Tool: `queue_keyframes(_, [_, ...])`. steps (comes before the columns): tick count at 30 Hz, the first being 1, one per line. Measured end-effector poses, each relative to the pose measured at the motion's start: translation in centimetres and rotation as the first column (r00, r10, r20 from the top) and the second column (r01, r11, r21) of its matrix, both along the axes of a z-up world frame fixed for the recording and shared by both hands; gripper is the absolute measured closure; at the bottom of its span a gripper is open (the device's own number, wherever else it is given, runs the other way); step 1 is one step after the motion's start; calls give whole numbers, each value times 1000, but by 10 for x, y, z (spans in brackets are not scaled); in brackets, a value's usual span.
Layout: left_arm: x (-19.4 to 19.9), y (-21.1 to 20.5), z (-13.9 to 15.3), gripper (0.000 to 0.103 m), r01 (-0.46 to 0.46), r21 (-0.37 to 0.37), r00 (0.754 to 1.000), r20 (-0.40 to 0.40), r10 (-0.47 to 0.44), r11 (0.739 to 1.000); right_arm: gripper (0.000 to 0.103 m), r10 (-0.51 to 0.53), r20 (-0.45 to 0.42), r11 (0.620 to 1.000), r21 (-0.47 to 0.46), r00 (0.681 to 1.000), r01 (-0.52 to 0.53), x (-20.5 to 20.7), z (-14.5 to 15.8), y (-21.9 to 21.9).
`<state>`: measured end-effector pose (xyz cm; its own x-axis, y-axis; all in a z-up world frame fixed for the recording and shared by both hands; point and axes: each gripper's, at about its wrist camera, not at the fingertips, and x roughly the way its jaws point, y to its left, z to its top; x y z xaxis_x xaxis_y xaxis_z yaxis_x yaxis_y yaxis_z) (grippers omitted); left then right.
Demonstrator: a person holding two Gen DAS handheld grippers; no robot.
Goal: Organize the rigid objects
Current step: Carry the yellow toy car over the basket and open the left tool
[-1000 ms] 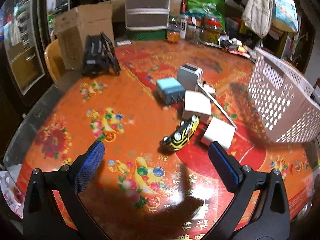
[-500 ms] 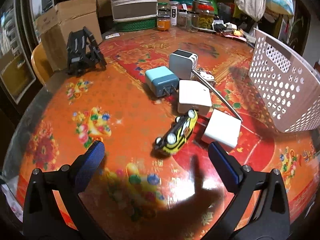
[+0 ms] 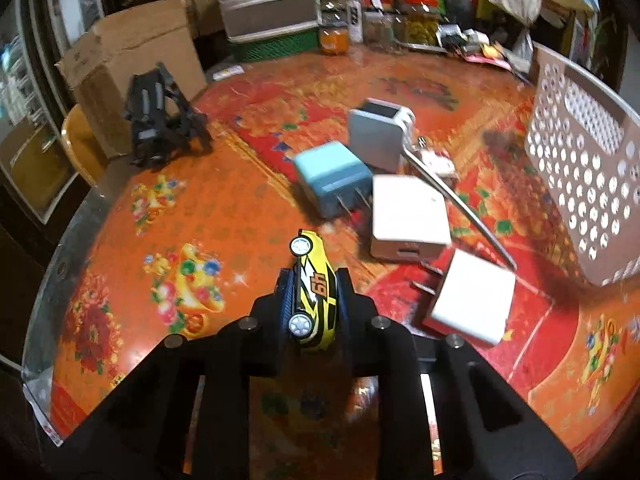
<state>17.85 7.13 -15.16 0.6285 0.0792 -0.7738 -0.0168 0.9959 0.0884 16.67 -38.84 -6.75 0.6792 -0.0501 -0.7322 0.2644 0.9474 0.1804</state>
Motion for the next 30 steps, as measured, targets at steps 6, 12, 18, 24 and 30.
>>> queue_keyframes(6, [10,7,41,84,-69,82,994,94,62,994,81,2,3,1000,-11,1000,-2,2,-1,1])
queue_keyframes(12, [27,-1,87,84,-71,105,985,162,53,992,82,6,10,1000,-3,1000,-6,3,-1,0])
queue_keyframes(18, [45,-33,120,84,-10,86,981,193,-7,996,82,6,15,1000,7,1000,-6,2,-1,-3])
queue_keyframes(24, [57,-76,144,84,52,80,972,226,-68,995,82,8,17,1000,14,1000,-8,2,0,-7])
queue_keyframes(30, [63,-123,159,84,113,96,960,248,-133,989,82,11,17,1000,13,1000,-11,1,0,-6])
